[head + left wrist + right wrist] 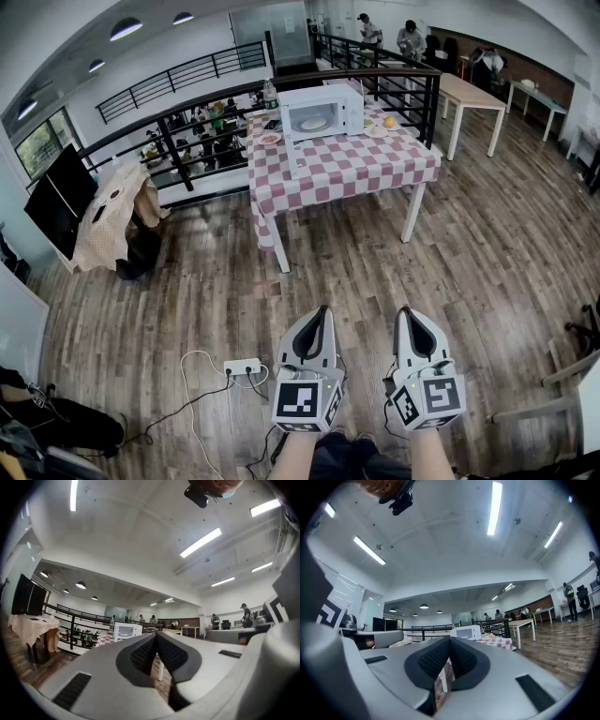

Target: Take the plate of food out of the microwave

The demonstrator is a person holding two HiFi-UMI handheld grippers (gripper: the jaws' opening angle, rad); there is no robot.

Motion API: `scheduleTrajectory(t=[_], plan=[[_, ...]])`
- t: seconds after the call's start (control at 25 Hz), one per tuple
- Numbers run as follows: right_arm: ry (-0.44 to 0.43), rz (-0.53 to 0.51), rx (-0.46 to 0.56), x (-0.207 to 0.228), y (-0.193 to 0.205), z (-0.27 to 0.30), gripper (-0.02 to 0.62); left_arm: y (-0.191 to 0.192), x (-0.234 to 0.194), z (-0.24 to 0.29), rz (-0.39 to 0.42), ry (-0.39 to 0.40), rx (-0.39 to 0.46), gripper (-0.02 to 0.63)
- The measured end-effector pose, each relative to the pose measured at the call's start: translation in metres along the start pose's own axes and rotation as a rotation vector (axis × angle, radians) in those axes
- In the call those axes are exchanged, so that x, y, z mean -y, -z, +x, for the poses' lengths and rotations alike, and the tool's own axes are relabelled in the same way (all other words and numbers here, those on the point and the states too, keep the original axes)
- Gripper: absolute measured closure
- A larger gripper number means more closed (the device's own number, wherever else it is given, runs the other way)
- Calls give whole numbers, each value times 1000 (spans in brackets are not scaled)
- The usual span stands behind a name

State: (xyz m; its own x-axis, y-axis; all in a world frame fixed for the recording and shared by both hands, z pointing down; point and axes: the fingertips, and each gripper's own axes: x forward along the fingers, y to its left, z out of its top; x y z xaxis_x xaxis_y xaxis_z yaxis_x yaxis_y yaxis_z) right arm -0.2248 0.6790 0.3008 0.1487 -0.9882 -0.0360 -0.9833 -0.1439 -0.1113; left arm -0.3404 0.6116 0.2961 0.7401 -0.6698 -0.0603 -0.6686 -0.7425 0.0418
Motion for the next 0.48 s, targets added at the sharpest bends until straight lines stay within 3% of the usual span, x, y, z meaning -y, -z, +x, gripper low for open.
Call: scheduleTrajectory(t=[0.48], plan=[[9,25,1,14,0,4,598,3,7,13,-6,0,-17,581]])
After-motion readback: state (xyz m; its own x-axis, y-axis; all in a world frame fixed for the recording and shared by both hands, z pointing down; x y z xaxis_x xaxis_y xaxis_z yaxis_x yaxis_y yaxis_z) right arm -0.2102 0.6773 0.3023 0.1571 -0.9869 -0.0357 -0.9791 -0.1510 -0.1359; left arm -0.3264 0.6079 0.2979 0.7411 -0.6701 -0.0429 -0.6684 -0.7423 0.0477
